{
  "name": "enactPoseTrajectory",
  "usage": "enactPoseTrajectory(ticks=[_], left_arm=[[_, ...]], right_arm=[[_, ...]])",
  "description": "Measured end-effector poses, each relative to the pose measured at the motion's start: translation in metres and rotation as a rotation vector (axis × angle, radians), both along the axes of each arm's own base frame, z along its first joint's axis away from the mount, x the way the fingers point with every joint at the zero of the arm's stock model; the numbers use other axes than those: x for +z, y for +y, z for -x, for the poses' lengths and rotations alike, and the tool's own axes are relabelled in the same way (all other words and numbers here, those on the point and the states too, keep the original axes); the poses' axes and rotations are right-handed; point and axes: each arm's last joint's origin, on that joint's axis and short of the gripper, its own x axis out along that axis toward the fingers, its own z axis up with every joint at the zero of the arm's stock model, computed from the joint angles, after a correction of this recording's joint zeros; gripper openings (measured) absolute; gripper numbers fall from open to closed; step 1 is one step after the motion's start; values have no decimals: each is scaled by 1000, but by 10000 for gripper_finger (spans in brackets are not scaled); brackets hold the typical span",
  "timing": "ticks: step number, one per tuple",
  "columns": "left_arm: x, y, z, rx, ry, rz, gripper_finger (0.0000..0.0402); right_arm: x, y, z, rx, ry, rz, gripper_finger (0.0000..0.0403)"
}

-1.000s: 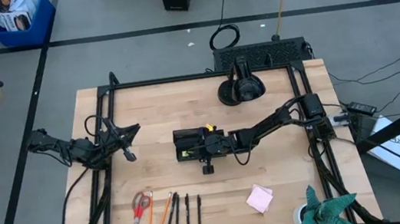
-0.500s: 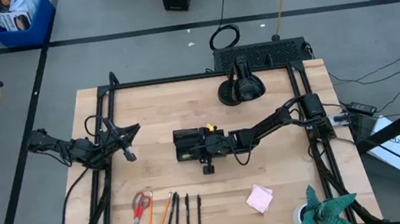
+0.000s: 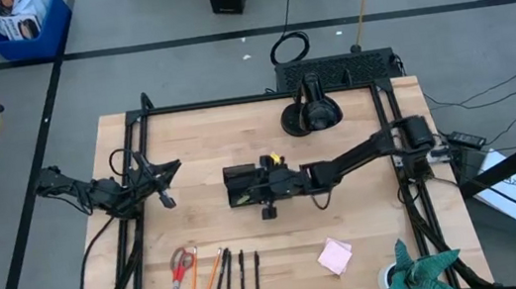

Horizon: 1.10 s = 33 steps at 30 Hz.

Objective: Pick and place office supplies into organizer
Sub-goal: Put the orange pencil into the black desk organizer

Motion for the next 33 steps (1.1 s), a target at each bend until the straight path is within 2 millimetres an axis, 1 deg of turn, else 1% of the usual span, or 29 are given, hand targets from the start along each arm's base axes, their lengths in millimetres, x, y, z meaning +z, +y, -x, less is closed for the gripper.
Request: enactPoseTrajectory(ticks=[5, 8, 10, 13, 16, 18, 22, 24, 26, 28, 30, 33], left_arm=[[0, 0, 0, 1, 4, -2, 42], [0, 0, 0, 1, 4, -2, 42], [0, 0, 0, 0, 1, 3, 42], [0, 0, 0, -2, -6, 17, 42], [0, 0, 0, -4, -12, 29, 42], [0, 0, 0, -4, -12, 29, 42], [0, 0, 0, -4, -13, 30, 42], [0, 0, 0, -4, -14, 32, 42], [0, 0, 0, -4, -15, 33, 42], [0, 0, 0, -4, -15, 33, 42], [0, 0, 0, -4, -13, 29, 42], [0, 0, 0, -4, -17, 26, 42]], right_arm=[[42, 12, 14, 23, -58, 6, 99], [71, 24, 28, 56, -105, -2, 91], [86, 33, 39, 86, -108, -6, 85], [101, 48, 58, 127, -70, -18, 75], [107, 60, 76, 133, -91, -43, 60], [102, 68, 86, 136, -101, -37, 47], [75, 78, 100, 128, -135, -57, 10], [61, 80, 106, 116, -167, -85, 4], [44, 78, 111, 104, -179, -125, 7], [25, 74, 118, 85, -155, -147, 6], [12, 69, 125, 67, -148, -163, 2], [0, 60, 133, 49, -148, -160, 3]])
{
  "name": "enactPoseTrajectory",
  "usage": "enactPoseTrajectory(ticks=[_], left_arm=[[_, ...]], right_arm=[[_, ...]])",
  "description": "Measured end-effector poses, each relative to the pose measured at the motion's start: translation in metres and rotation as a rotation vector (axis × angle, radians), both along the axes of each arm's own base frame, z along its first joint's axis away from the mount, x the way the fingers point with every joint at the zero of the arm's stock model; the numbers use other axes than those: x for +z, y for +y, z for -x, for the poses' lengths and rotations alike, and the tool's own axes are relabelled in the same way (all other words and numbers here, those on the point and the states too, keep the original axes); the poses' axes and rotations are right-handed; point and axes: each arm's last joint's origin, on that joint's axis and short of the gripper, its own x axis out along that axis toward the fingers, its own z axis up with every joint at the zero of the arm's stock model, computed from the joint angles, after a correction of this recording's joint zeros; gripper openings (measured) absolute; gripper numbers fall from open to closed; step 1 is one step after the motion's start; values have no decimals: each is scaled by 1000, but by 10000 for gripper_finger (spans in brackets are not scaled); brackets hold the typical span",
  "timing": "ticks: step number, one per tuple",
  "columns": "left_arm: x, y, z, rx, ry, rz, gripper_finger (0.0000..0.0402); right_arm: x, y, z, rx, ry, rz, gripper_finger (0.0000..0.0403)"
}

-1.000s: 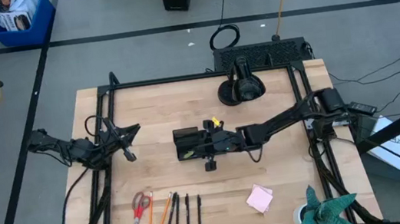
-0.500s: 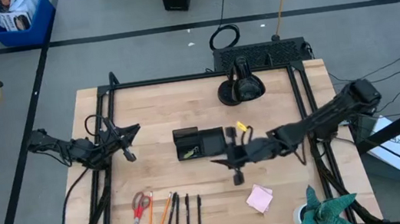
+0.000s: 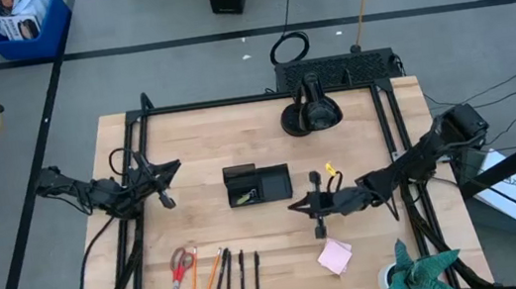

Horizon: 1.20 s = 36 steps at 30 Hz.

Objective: Pick and place office supplies into organizer
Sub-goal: Put the orange pencil into the black desk organizer

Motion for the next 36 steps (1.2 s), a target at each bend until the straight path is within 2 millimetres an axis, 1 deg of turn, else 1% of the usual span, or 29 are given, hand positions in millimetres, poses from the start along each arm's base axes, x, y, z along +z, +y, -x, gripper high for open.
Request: enactPoseTrajectory(ticks=[3, 6, 8, 11, 14, 16, 18, 21, 23, 26, 28, 30, 33, 36], left_arm=[[1, -1, 0, -33, -7, -4, 42], [1, -4, -1, -141, -14, -18, 42], [1, -5, -2, -201, -42, 29, 42], [0, -5, -3, -186, -58, 119, 42], [-9, -8, -7, -190, 7, 167, 42], [-13, -11, -10, -204, 50, 187, 42], [-13, -15, -14, -210, 86, 210, 42], [-1, -21, -21, -182, 110, 256, 42], [15, -26, -29, -150, 126, 267, 42], [39, -39, -46, -93, 196, 254, 42], [54, -50, -60, -57, 270, 261, 42], [68, -62, -75, -25, 344, 316, 42], [84, -85, -97, -3, 488, 428, 42], [88, -110, -117, 33, 659, 513, 42]], right_arm=[[-9, -12, 5, -18, 2, 31, 2], [-9, -23, 3, -17, -10, 81, 1], [-9, -32, 0, 61, -1, 79, 1], [-4, -47, -5, 142, -43, 64, 1], [-2, -65, -8, 162, -61, 59, 1], [-1, -75, -9, 211, -70, 25, 1], [-1, -81, -9, 270, -73, -23, 1], [-3, -85, -8, 320, -57, -57, 1], [-3, -88, -8, 319, -61, -48, 1], [-6, -93, -6, 310, -50, -44, 1], [-6, -97, -5, 298, -59, -44, 1], [-6, -101, -4, 285, -83, -50, 1], [-6, -105, 1, 355, -123, -79, 1], [-6, -107, 6, 441, -159, -114, 1]])
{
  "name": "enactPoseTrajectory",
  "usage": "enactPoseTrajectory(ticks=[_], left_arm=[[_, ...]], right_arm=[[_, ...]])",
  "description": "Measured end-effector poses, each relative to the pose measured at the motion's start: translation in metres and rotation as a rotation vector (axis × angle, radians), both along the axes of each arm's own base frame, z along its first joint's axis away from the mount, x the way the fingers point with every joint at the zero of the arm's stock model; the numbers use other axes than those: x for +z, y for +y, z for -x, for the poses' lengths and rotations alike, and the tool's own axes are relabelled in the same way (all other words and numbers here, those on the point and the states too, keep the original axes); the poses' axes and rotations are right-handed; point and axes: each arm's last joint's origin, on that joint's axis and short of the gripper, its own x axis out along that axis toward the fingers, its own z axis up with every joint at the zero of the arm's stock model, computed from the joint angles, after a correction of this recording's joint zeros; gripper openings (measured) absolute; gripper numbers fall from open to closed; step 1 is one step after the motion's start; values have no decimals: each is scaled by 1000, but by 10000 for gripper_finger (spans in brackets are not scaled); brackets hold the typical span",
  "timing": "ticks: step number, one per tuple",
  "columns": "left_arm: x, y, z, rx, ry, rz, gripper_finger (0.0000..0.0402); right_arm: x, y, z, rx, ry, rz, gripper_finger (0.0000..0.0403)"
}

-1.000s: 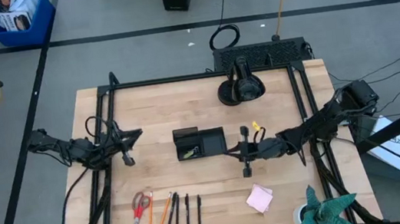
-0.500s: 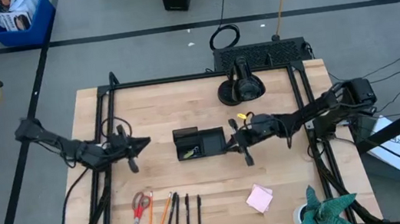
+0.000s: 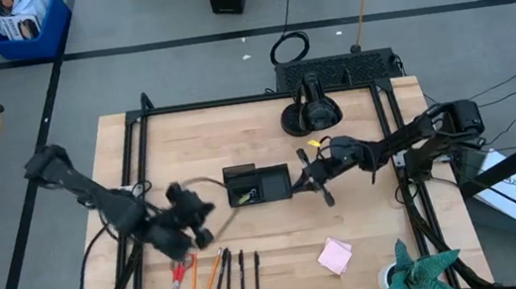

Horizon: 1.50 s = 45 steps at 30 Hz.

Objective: Pick and place office supplies into organizer
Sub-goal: Put the orange pencil into the black desk organizer

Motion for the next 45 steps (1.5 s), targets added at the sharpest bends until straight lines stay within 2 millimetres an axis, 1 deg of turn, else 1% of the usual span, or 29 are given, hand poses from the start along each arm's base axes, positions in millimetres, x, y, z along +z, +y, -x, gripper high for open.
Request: enactPoseTrajectory(ticks=[4, 8, 11, 14, 16, 18, 20, 22, 25, 27, 31, 34, 37, 42, 45], left_arm=[[5, -30, -21, 101, 162, 114, 42], [6, -54, -30, 238, 237, 215, 42], [2, -69, -29, 350, 254, 311, 42], [-11, -83, -24, 470, 265, 398, 42], [-24, -92, -18, 559, 287, 445, 42], [-38, -103, -17, 640, 308, 496, 42], [-50, -113, -17, 681, 361, 541, 42], [-59, -119, -20, 693, 403, 573, 42], [-68, -121, -29, 697, 384, 587, 42], [-71, -120, -37, 661, 375, 590, 42], [-78, -114, -51, 575, 394, 551, 42], [-82, -107, -58, 562, 410, 523, 42], [-87, -102, -64, 573, 428, 517, 42], [-86, -97, -68, 573, 434, 518, 45], [-86, -98, -69, 538, 444, 516, 64]], right_arm=[[-1, -5, 7, 65, -38, -39, 1], [-4, -9, 13, 85, -37, -63, 1], [-5, -10, 15, 79, -34, -65, 1], [-9, -9, 18, 81, -19, -67, 1], [-10, -9, 20, 81, -19, -67, 1], [-10, -9, 21, 81, -25, -66, 1], [-9, -9, 21, 80, -38, -64, 2], [-8, -9, 21, 81, -56, -60, 1], [-5, -9, 21, 79, -84, -54, 1], [-3, -9, 21, 79, -106, -54, 1], [4, -9, 20, 78, -155, -88, 1], [5, -9, 20, 77, -160, -99, 2], [5, -9, 20, 77, -158, -103, 4], [5, -9, 20, 77, -159, -103, 4], [5, -9, 20, 77, -163, -101, 4]])
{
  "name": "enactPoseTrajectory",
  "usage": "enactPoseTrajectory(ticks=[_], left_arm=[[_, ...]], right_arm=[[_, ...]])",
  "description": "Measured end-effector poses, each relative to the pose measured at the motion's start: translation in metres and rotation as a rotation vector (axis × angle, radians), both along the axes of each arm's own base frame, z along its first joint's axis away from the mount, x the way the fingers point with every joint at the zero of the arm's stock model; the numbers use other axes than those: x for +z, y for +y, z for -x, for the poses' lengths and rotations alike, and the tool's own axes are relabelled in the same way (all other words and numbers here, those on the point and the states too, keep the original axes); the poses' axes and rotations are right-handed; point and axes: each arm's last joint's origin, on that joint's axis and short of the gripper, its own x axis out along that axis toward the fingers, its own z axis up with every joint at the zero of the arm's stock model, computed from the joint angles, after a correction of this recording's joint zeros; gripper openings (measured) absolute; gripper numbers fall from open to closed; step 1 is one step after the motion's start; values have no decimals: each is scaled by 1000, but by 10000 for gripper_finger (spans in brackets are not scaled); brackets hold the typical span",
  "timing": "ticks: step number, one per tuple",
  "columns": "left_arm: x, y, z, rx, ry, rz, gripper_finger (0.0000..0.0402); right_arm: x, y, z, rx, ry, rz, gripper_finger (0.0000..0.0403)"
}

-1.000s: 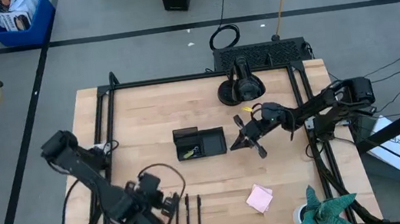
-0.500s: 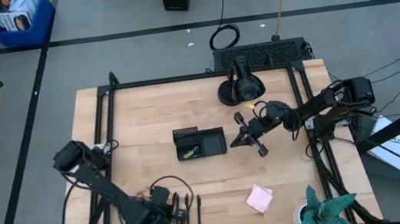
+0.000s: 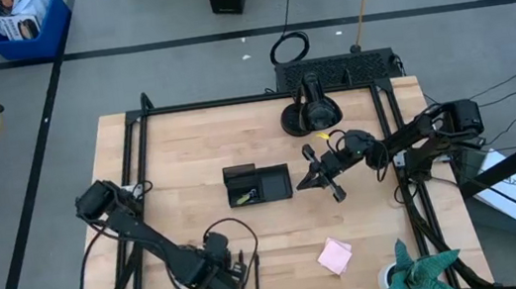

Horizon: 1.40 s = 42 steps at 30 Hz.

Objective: Pick and place office supplies into organizer
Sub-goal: Put the orange pencil into the black desk organizer

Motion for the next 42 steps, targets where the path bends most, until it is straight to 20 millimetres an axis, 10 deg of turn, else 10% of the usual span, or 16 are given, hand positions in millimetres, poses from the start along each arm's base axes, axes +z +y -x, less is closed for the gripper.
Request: enactPoseTrajectory(ticks=[12, 42], left_arm=[[-7, 2, 0, -24, 77, 8, 188], [-33, 15, 5, -39, 137, 50, 191]], right_arm=[[0, 0, 0, 0, -9, 13, 4], [1, 0, 0, -4, -17, 18, 4]])
